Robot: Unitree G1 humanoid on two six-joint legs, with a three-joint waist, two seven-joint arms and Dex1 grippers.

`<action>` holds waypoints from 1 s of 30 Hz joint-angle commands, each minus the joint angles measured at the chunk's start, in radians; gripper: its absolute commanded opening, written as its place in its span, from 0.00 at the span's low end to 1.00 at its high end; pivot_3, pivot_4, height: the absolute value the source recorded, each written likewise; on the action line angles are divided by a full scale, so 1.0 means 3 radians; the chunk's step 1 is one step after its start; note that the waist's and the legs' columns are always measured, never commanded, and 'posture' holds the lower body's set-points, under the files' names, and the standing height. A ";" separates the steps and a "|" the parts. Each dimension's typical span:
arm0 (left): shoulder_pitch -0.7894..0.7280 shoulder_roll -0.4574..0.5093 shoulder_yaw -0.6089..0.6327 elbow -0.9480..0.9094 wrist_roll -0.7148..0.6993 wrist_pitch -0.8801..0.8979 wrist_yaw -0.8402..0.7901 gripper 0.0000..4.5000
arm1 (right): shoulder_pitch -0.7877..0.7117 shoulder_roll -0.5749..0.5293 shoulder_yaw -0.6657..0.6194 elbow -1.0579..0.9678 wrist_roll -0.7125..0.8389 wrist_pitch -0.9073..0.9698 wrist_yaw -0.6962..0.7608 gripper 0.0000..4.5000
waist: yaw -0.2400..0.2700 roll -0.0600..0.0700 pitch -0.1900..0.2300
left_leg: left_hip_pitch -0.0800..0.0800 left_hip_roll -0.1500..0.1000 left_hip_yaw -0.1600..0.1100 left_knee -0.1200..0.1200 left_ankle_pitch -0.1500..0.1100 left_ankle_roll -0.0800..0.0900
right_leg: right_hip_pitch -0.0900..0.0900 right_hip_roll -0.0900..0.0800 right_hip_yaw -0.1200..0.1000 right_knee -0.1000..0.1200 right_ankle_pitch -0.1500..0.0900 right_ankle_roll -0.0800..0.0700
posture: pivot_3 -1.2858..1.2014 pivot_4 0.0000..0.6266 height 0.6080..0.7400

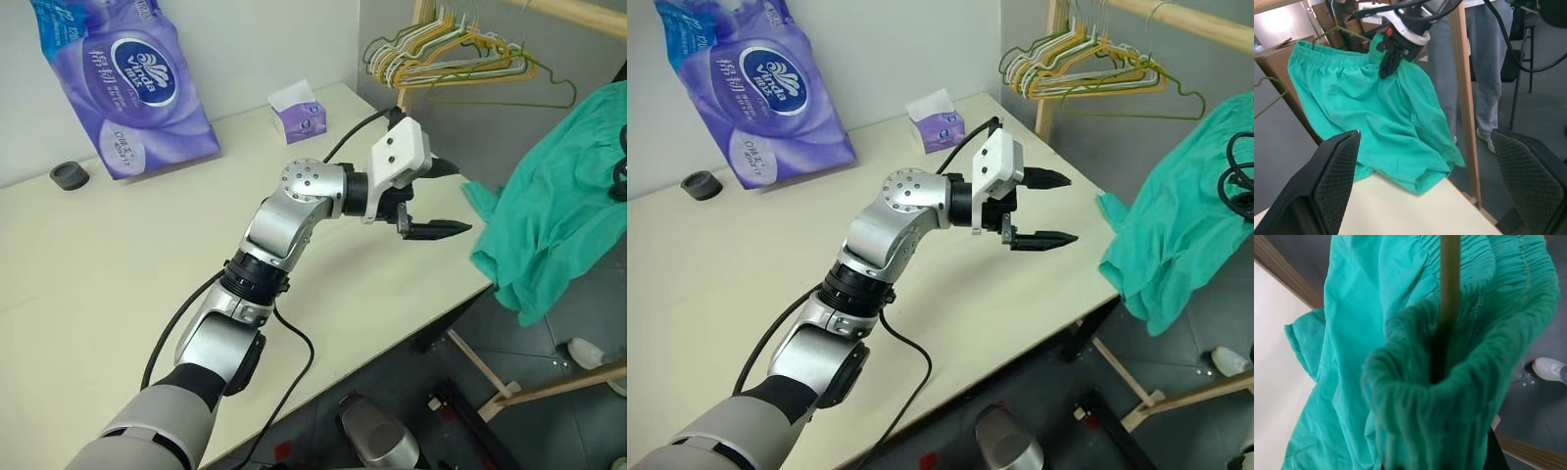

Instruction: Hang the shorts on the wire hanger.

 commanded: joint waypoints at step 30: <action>-0.0269 0.0107 0.0139 -0.0082 -0.0421 0.0523 -0.0314 1.00 | -0.0234 0.0562 -0.1421 -0.1292 0.0028 0.0959 -0.0859 0.93 | 0.0013 0.0004 -0.0003 | 0.0007 -0.0008 0.0054 0.0010 0.0006 -0.0018 | -0.0001 -0.0024 0.0045 -0.0002 0.0007 0.0044 | 0.32 0.15 1.00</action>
